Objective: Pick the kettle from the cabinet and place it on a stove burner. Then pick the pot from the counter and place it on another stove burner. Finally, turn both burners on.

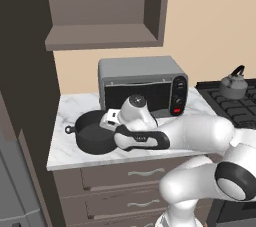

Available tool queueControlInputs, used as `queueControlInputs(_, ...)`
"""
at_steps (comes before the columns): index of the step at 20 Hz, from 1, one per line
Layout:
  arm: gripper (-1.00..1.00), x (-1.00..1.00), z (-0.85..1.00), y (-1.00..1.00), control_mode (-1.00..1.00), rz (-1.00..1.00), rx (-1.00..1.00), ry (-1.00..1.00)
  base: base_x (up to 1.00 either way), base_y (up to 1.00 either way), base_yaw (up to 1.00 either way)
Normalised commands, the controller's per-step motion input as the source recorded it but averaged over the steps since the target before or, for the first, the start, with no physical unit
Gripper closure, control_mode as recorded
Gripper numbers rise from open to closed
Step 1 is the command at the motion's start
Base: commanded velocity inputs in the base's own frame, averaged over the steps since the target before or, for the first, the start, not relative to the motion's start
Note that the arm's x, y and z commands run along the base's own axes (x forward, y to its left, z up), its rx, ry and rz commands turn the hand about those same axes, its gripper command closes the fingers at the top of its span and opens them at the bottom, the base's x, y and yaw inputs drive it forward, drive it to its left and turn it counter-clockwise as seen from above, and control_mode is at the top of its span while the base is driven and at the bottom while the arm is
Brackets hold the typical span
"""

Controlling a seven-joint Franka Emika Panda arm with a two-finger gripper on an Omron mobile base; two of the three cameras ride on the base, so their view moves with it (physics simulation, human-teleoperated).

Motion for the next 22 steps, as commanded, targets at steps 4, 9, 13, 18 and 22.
queueControlInputs(4, 1.0, -0.25, 0.23, -0.03, -1.0, 0.0, 0.0, 0.0, 0.0, 0.0, 0.0)
queueControlInputs(9, 1.0, -0.2, 0.22, -0.08, -1.0, 0.0, 0.0, 0.0, 0.0, 0.0, 0.0)
queueControlInputs(13, 1.0, -0.23, 0.2, -0.11, -1.0, 0.0, 0.0, 0.0, 0.0, 0.0, 0.0)
queueControlInputs(18, 1.0, -0.26, 0.19, -0.14, -1.0, 0.0, 0.0, 0.0, 0.0, 0.0, 0.0)
queueControlInputs(22, 1.0, -0.26, 0.18, -0.15, -1.0, 0.0, 0.0, 0.0, 0.0, 0.0, 0.0)
